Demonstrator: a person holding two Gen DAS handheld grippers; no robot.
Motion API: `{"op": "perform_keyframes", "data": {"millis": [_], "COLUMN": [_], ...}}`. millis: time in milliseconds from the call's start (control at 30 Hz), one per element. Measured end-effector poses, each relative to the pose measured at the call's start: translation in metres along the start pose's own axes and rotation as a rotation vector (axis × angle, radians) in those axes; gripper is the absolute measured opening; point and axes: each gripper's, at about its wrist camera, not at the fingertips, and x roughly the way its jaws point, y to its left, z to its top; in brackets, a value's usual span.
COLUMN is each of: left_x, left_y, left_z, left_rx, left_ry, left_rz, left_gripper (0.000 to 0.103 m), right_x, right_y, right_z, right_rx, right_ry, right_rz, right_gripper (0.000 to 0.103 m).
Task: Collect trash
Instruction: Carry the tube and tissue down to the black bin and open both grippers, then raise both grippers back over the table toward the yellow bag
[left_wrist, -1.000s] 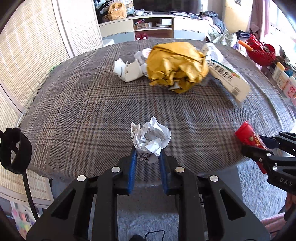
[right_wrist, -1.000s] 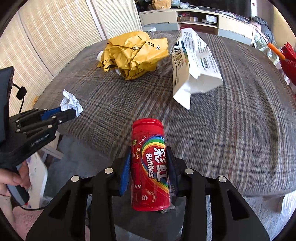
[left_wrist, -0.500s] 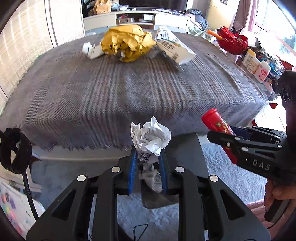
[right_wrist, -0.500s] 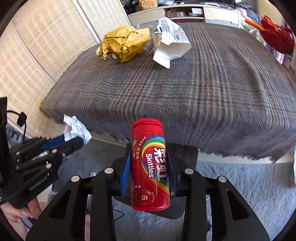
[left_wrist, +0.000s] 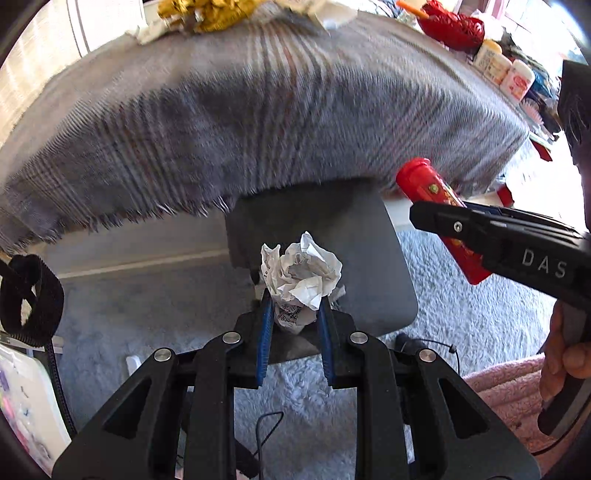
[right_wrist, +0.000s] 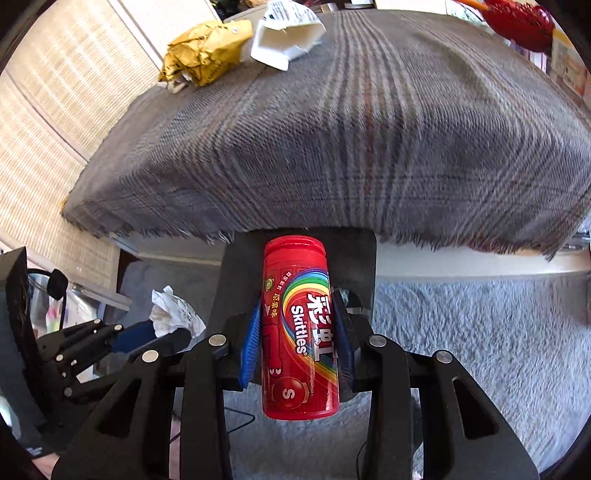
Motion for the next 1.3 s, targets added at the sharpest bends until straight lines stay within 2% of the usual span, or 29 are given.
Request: {"op": "perform_keyframes", "data": {"millis": [167,400,600,700,833,900,967,1067,1167,1300], "left_x": [0.016,0.017,0.012,0.009,0.004,0.0,-0.003,-0.008,-0.015,-0.033], "left_y": [0.001,-0.006,-0.005,-0.004,-0.001,-0.001,-0.002,0.0,0.002,0.01], "left_z": [-0.003,0.0,0.002,0.004,0.006,0.007,0.007,0.008,0.011,0.016], "left_rx": [-0.022,-0.006,-0.009,-0.01,-0.013,-0.011,-0.009,-0.011,-0.013,-0.029], "left_ry": [0.042,0.026,0.013,0.005,-0.01,-0.026,-0.037,-0.049,-0.058,-0.071], "left_rz": [-0.021,-0.017,0.004,0.017,0.032,0.043,0.055,0.066,0.073,0.106], "left_gripper": [0.021,0.023,0.031,0.042,0.062,0.071,0.079,0.091,0.095,0.095], "right_x": [0.005,0.01,0.008,0.008,0.006,0.004,0.001,-0.006,-0.014,-0.026], "right_y": [-0.002,0.004,0.005,0.004,0.003,0.002,0.002,-0.001,-0.007,-0.011], "right_z": [0.002,0.006,0.012,0.014,0.014,0.014,0.015,0.017,0.021,0.028], "right_rx": [0.011,0.006,0.024,0.031,0.026,0.025,0.028,0.036,0.053,0.059], "right_ry": [0.014,0.018,0.005,0.003,-0.004,-0.01,-0.023,-0.048,-0.061,-0.075], "right_rz": [0.003,0.016,0.01,-0.001,-0.017,-0.028,-0.044,-0.044,-0.024,-0.007], "right_gripper": [0.037,0.038,0.039,0.039,0.05,0.061,0.078,0.09,0.096,0.096]}}
